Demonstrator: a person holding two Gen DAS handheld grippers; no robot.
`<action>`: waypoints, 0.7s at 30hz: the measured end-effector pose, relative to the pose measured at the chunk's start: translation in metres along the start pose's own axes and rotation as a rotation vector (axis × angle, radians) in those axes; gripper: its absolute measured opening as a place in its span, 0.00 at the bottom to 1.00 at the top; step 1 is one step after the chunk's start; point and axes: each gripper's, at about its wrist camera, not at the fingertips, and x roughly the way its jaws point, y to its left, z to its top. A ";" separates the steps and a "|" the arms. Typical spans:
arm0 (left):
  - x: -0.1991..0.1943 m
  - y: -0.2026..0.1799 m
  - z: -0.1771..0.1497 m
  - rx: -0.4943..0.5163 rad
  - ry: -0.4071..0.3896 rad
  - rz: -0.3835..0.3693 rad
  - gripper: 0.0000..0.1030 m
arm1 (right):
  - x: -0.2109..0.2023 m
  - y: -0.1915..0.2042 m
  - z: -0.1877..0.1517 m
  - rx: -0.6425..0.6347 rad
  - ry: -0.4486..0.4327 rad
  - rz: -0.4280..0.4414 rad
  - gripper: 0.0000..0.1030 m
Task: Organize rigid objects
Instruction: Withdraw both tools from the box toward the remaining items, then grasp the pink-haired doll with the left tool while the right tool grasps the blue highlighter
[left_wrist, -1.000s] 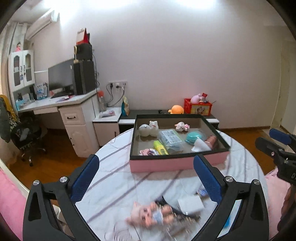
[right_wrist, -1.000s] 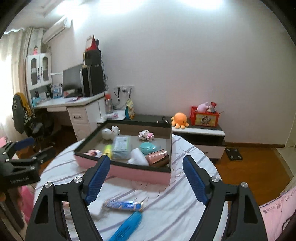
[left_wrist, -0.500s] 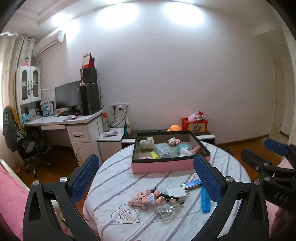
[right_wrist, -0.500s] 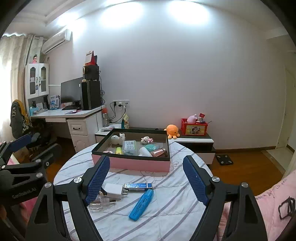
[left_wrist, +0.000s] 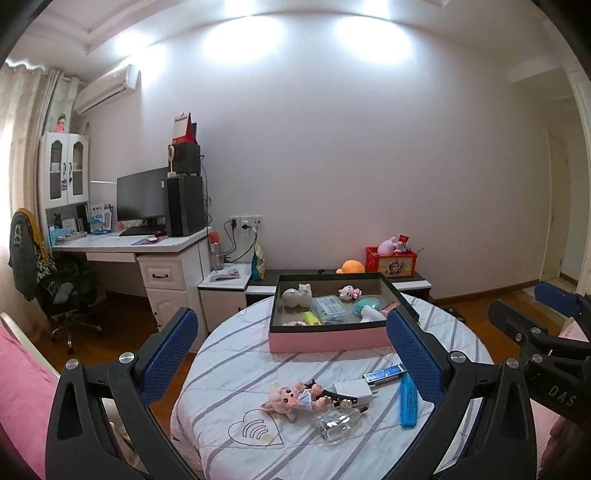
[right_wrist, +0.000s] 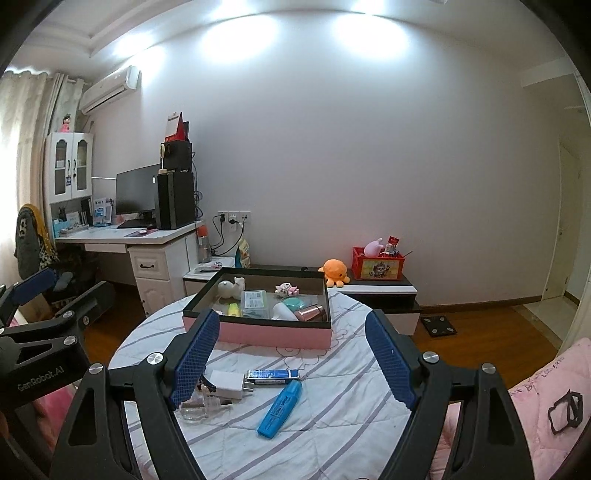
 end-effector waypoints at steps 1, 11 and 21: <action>0.001 0.001 -0.001 0.001 0.005 0.003 1.00 | 0.000 0.000 -0.001 0.000 0.002 -0.003 0.80; 0.047 0.024 -0.038 0.004 0.167 0.037 1.00 | 0.043 -0.011 -0.035 0.025 0.155 -0.009 0.80; 0.099 0.042 -0.093 -0.016 0.375 0.046 1.00 | 0.131 -0.001 -0.104 0.038 0.441 0.036 0.80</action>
